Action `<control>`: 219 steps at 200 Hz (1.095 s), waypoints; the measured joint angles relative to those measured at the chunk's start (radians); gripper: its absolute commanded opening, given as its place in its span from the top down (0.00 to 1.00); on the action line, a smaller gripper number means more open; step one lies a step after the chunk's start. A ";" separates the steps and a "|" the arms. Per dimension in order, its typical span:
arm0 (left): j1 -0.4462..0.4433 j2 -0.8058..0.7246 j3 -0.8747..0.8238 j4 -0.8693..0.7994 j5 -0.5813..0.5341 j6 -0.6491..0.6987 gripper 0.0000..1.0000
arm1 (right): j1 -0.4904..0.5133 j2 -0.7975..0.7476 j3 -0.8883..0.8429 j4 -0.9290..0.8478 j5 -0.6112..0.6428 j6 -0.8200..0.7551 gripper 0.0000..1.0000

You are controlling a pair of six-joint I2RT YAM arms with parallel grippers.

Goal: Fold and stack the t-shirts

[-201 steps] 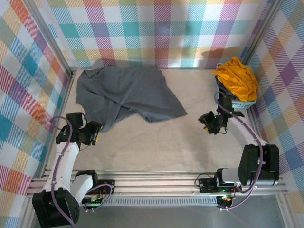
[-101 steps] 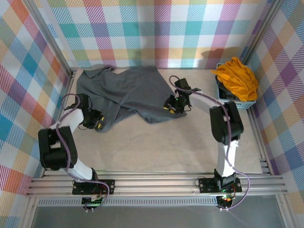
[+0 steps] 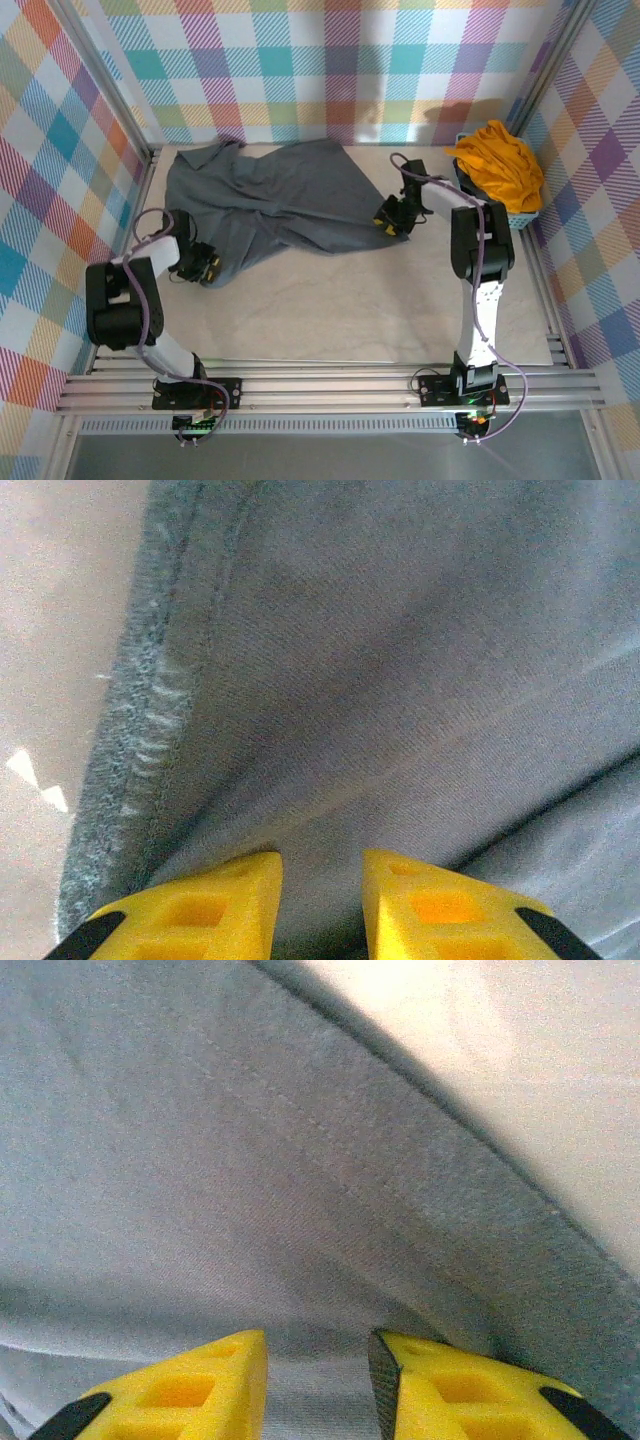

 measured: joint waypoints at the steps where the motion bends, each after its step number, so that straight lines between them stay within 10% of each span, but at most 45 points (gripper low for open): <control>1: 0.002 -0.008 -0.008 0.000 0.002 0.000 0.71 | -0.004 -0.005 -0.006 0.002 0.000 -0.002 0.67; 141: 0.021 -0.272 -0.201 -0.189 0.045 0.080 0.77 | -0.256 -0.542 -0.636 -0.068 0.214 0.051 0.73; 182: 0.012 -0.452 -0.166 -0.288 0.013 0.082 0.73 | -0.166 -0.669 -0.606 -0.071 0.239 0.039 0.65; 219: -0.041 -0.300 -0.002 -0.242 0.035 0.075 0.73 | 0.018 -0.531 -0.372 -0.053 0.204 -0.013 0.65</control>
